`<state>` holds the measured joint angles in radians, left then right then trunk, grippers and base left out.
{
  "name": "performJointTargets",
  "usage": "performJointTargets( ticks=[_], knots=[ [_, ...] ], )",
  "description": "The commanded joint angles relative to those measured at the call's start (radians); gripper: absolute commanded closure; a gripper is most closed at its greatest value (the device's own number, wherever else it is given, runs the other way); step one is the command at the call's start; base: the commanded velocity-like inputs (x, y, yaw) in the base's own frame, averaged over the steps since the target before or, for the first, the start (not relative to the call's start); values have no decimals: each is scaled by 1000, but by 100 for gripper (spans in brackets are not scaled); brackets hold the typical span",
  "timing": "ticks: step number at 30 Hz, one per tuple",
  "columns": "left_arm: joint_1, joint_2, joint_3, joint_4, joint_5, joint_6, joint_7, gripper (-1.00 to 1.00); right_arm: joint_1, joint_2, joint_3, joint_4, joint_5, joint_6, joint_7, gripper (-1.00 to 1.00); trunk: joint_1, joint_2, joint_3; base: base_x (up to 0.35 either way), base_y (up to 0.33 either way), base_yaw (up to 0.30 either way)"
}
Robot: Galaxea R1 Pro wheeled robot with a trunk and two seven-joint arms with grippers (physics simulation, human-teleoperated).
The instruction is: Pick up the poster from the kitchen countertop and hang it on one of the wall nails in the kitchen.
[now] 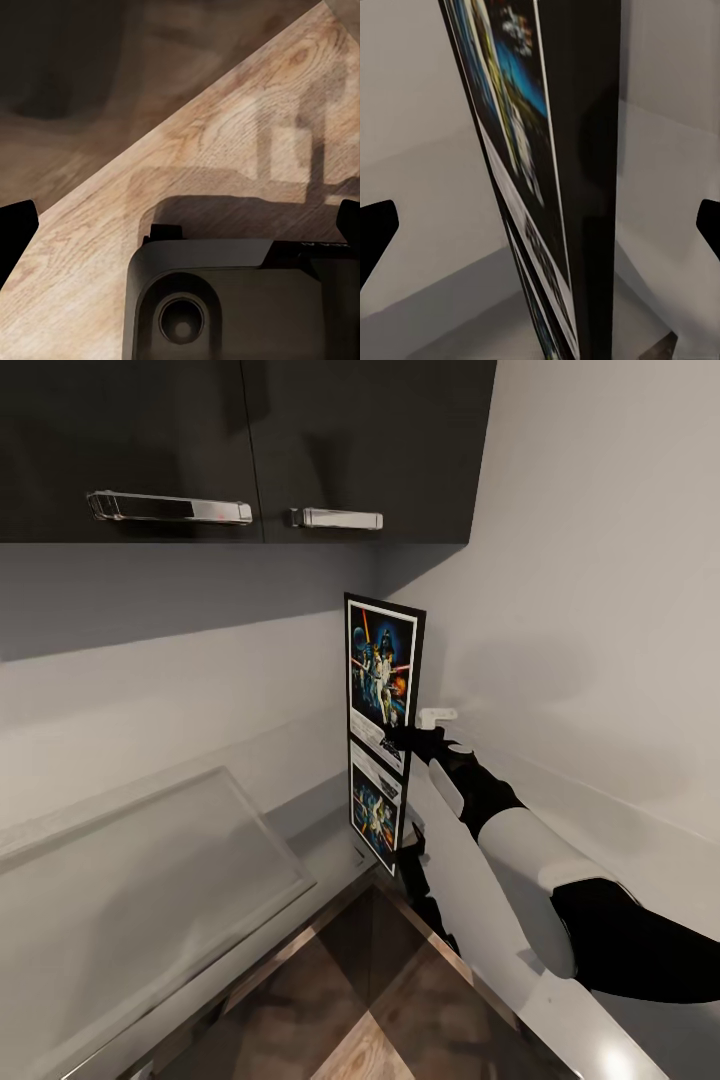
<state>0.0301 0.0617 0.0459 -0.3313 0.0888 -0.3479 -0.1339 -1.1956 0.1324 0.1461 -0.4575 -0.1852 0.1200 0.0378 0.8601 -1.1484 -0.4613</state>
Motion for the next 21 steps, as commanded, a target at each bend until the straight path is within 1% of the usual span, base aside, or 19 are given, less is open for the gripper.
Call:
performJointTargets(
  ticks=[1,21],
  knots=[
    [1,0,5,-2,9,1,-10,-100,0,0,4,-1,-10,4,-1,-100,0,-1,-1,0,0,0],
    [1,0,5,-2,9,1,-10,-100,-1,0,4,-2,-10,4,1,-100,0,-1,-10,0,0,0]
  ],
)
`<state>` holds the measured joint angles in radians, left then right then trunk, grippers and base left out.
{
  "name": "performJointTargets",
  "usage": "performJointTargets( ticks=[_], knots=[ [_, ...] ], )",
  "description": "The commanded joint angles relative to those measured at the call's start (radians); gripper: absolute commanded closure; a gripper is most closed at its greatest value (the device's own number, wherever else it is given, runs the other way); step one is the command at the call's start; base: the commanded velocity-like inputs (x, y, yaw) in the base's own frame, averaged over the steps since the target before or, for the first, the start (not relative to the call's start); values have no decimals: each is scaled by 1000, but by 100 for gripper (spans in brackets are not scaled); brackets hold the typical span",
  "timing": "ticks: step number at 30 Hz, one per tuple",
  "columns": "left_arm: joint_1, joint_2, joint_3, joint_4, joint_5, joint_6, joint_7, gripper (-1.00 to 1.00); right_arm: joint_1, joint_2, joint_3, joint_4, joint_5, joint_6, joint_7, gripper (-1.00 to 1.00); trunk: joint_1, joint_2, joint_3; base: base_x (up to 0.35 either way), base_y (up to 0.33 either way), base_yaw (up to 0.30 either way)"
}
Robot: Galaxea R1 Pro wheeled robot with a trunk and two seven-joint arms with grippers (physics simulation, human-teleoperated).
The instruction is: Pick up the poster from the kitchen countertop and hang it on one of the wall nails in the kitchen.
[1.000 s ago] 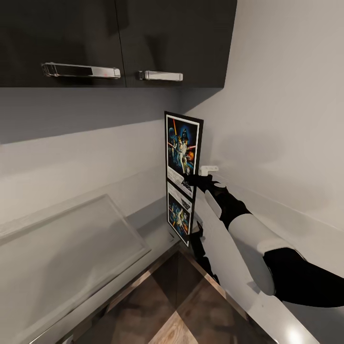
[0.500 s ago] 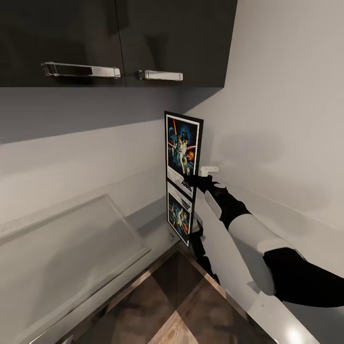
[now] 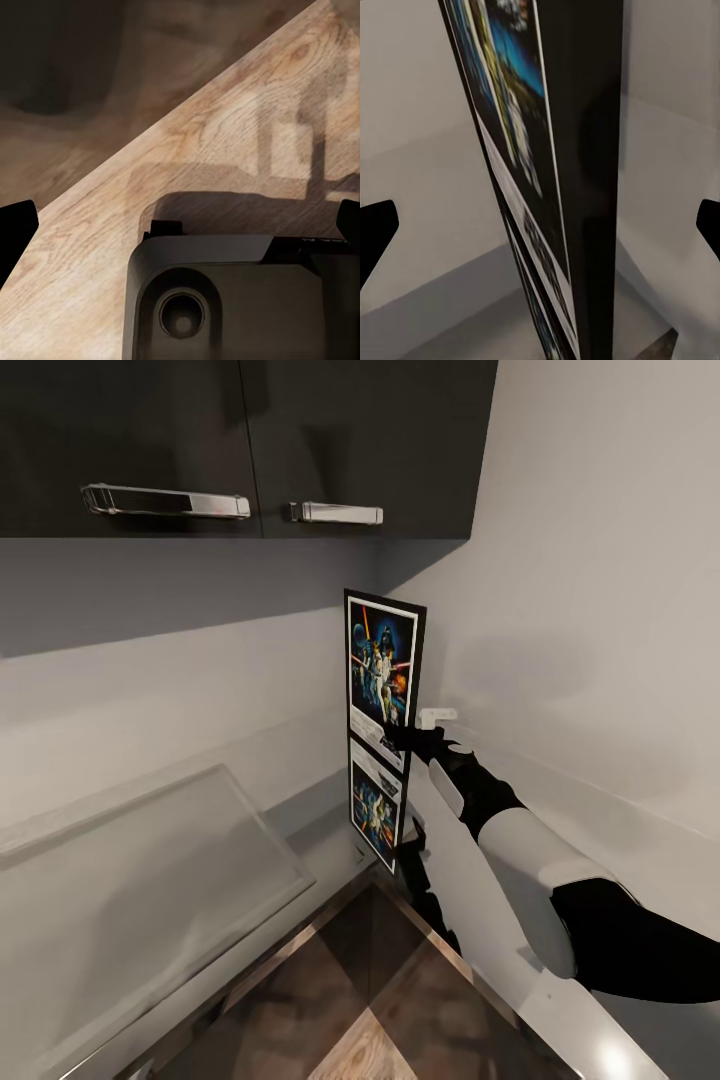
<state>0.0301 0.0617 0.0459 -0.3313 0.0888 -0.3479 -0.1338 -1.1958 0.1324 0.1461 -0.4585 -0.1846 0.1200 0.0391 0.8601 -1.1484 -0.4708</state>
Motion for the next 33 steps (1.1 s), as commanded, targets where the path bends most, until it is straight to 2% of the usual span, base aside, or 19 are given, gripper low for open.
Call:
performJointTargets(
  ticks=[1,4,5,27,33],
  knots=[
    [1,0,5,-2,9,1,-10,-100,-1,0,4,-1,-10,4,-1,-100,0,-1,-1,0,0,0],
    [1,0,5,-2,9,1,-10,-100,0,0,4,-2,-10,4,0,-100,0,-1,-1,0,0,0],
    [1,0,5,-2,9,1,-10,-100,0,0,4,-2,-10,4,-1,100,0,-1,-1,0,0,0],
    [1,0,5,-2,9,1,-10,-100,0,0,6,-6,-10,5,0,100,0,-1,-1,-1,0,0],
    [1,0,5,-2,9,1,-10,-100,0,0,7,-11,-9,5,0,100,0,-1,-1,-110,0,0]
  ],
)
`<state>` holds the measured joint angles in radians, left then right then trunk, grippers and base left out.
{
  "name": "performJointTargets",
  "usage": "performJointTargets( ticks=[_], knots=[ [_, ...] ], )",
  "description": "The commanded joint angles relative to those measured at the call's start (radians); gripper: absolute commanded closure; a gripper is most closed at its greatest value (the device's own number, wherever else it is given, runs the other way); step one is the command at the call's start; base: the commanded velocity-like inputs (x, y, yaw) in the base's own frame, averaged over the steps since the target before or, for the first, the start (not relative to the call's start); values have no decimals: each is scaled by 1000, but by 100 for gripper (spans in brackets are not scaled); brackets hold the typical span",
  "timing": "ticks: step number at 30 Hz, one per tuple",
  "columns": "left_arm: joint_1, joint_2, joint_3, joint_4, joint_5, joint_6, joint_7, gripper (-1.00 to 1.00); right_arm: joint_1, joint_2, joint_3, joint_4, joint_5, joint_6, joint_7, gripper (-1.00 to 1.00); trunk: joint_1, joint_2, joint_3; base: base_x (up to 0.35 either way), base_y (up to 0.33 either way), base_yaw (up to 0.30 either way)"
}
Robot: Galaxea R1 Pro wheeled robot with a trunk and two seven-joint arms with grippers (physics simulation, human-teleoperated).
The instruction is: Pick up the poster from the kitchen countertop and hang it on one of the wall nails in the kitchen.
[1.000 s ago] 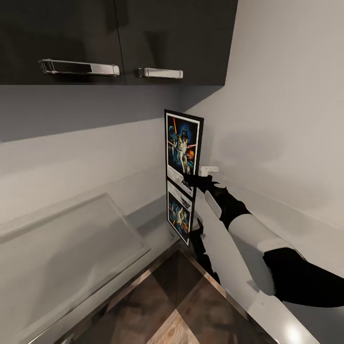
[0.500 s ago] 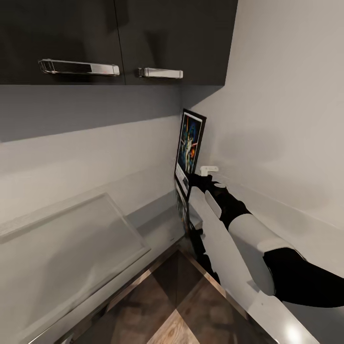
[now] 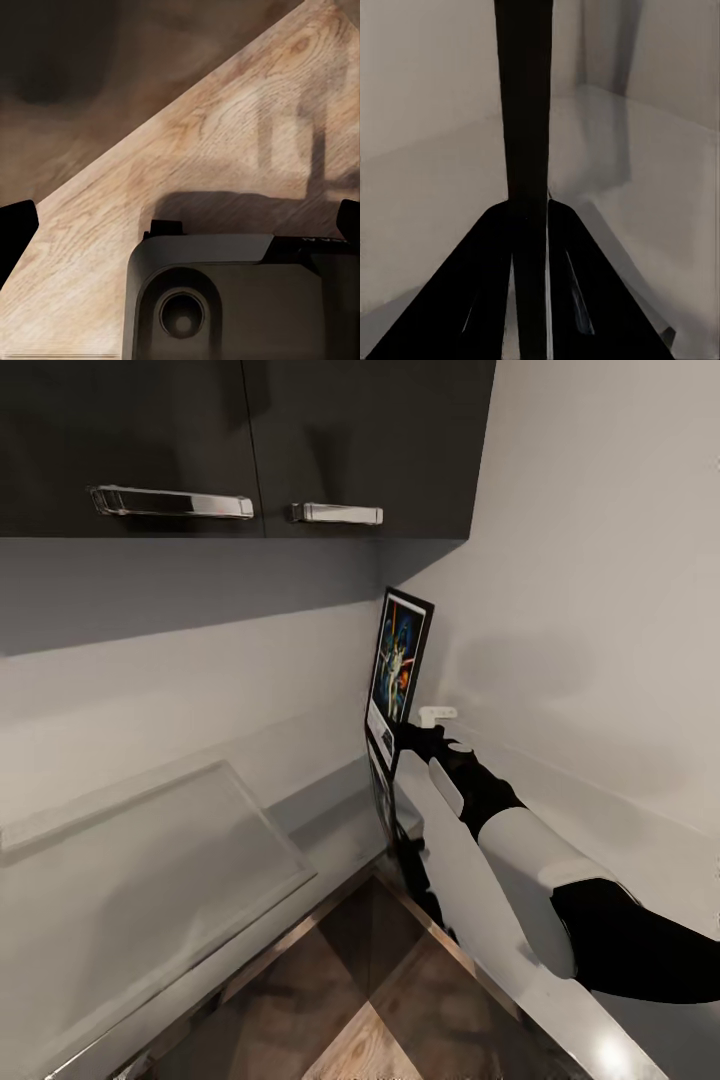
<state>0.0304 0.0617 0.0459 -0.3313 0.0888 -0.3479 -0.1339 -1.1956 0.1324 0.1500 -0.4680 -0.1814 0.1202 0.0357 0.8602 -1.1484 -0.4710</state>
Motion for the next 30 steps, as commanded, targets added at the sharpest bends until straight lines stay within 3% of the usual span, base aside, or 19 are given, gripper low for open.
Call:
performJointTargets(
  ticks=[1,11,30],
  knots=[
    [0,0,5,-2,9,1,-10,-100,-1,0,3,-3,-12,4,4,100,0,-1,-1,-42,0,0],
    [1,0,5,-2,9,1,-10,-100,1,0,2,-83,-13,16,3,100,0,-1,-1,-8,0,0],
    [1,0,5,-2,9,1,-10,-100,1,0,2,-91,-14,18,3,100,0,-1,10,0,0,0]
  ],
)
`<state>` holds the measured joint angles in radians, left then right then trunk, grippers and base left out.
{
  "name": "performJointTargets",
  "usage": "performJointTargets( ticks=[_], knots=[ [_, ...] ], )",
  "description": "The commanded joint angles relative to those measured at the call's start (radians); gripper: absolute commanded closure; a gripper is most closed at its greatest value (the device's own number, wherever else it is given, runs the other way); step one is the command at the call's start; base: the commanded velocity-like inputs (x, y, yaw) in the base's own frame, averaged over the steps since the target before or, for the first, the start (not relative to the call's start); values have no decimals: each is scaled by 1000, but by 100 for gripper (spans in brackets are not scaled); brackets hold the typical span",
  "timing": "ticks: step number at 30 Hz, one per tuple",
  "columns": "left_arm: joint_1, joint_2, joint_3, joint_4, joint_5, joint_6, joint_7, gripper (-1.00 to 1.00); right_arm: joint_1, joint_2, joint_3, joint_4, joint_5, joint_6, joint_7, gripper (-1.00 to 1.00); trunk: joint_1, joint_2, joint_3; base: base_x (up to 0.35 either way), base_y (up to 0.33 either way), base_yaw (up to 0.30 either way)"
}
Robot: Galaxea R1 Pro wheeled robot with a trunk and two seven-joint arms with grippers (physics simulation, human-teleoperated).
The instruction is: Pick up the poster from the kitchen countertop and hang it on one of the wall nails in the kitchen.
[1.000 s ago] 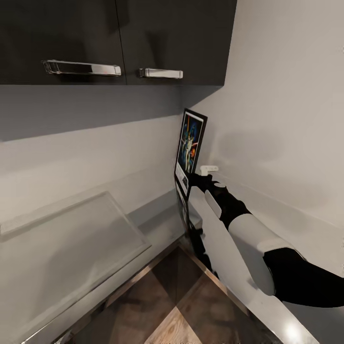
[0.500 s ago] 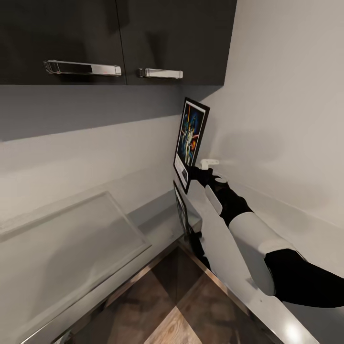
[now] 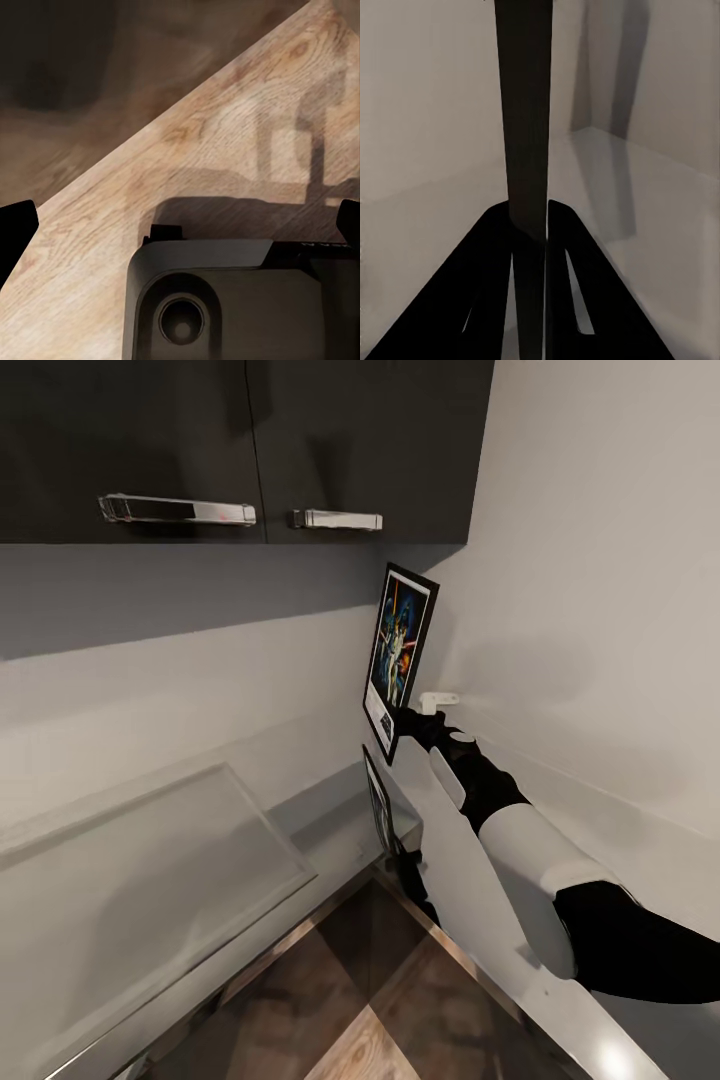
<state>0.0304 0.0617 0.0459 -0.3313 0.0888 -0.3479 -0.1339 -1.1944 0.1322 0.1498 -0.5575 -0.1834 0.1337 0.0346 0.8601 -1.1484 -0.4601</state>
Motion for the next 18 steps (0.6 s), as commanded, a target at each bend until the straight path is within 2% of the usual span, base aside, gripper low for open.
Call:
performJointTargets(
  ticks=[1,3,6,18],
  knots=[
    [0,0,5,-2,9,1,-10,-100,-1,0,2,-1,-12,4,4,100,0,-1,-1,0,0,0],
    [0,0,5,-2,9,1,-10,-100,-1,0,2,-1,-12,4,4,100,0,-1,0,0,0,0],
    [0,0,5,-2,9,2,-10,-100,-1,0,2,-5,-11,83,5,100,0,-1,0,0,0,0],
    [0,0,5,-2,9,2,-10,-100,-1,0,2,-4,-11,90,5,100,0,-1,16,0,0,0]
  ],
)
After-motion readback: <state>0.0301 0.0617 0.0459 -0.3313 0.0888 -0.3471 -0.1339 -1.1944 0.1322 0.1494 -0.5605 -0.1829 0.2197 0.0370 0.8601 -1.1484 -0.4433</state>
